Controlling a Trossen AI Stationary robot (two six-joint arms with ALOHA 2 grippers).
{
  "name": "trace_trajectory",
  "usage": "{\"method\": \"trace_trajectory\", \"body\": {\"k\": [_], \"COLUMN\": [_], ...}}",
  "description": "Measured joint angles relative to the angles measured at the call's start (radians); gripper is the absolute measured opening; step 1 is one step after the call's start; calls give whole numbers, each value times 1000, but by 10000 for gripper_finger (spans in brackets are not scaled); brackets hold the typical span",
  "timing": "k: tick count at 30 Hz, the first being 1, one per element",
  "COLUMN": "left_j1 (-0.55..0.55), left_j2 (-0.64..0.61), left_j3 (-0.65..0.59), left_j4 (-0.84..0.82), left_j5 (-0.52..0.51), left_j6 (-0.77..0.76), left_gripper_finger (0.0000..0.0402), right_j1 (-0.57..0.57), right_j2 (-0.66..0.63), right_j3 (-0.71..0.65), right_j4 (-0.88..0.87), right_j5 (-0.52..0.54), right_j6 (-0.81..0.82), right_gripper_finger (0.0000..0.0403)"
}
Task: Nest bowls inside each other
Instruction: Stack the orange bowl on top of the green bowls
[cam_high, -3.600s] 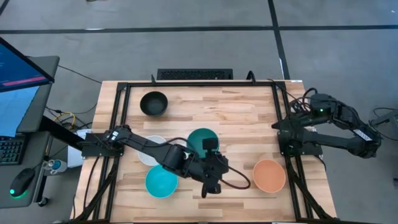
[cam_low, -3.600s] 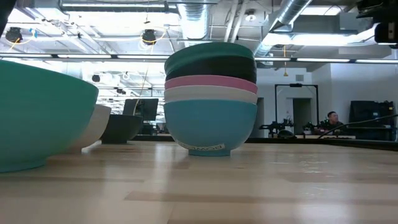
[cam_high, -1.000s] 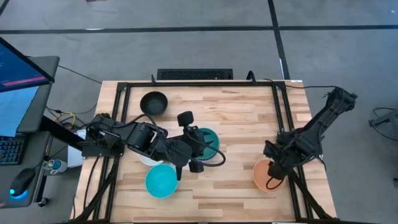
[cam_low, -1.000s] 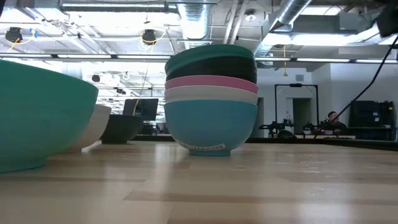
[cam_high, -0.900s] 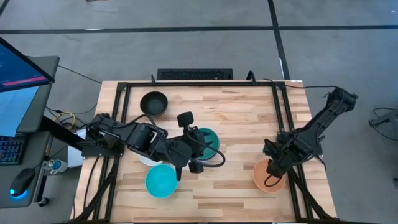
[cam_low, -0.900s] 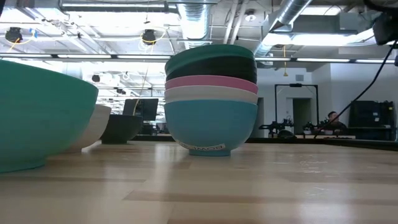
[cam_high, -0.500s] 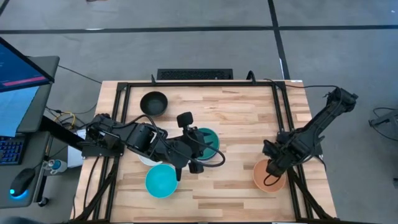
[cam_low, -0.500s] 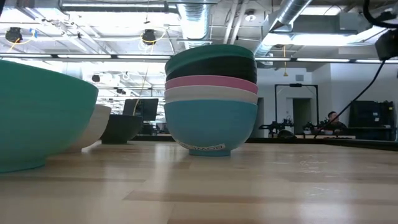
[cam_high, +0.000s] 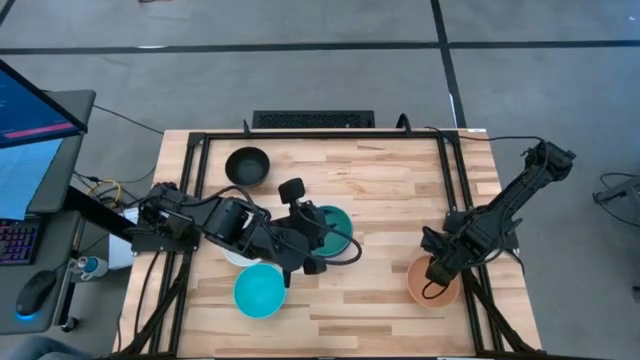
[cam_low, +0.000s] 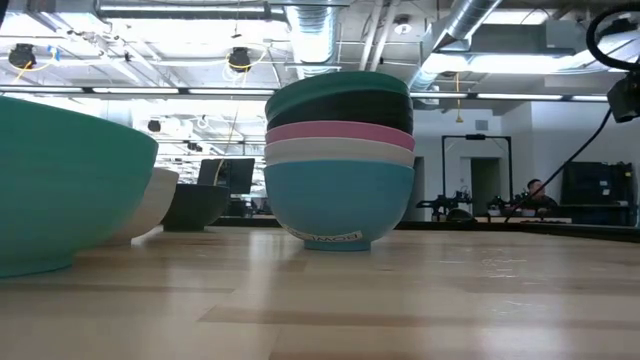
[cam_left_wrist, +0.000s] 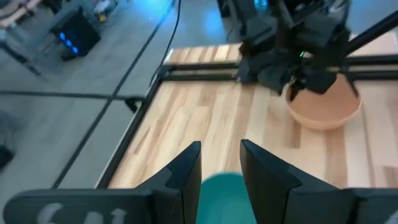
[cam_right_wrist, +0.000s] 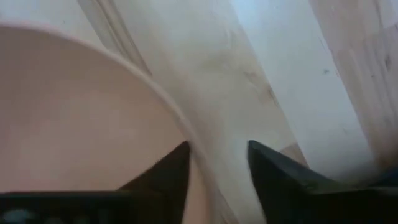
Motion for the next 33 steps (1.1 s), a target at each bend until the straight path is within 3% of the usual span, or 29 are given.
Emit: {"method": "trace_trajectory", "body": {"k": [5,7,14,25,33], "left_j1": [-5,-7,2,-4,-10], "left_j2": [2,2,0,-8,-97], "left_j3": [-20,-20,-92,-181,-180], "left_j4": [23,26,29,67,86], "left_j5": [-51,-51,-58,-61,-71], "left_j6": [20,22,9,-7,62], "left_gripper_finger": [103,103,103,103,103], "right_j1": [0,0,-92,-376,-604], "right_j2": [-2,-3,0,6,170], "right_j3": [6,27,182,543,824], "right_j4": [-9,-13,-179,-351,-343], "right_j5": [-4,-4,-25,-22,-24], "right_j6": [12,17,-74,-309,-566], "right_gripper_finger": [38,17,14,10,16]}}
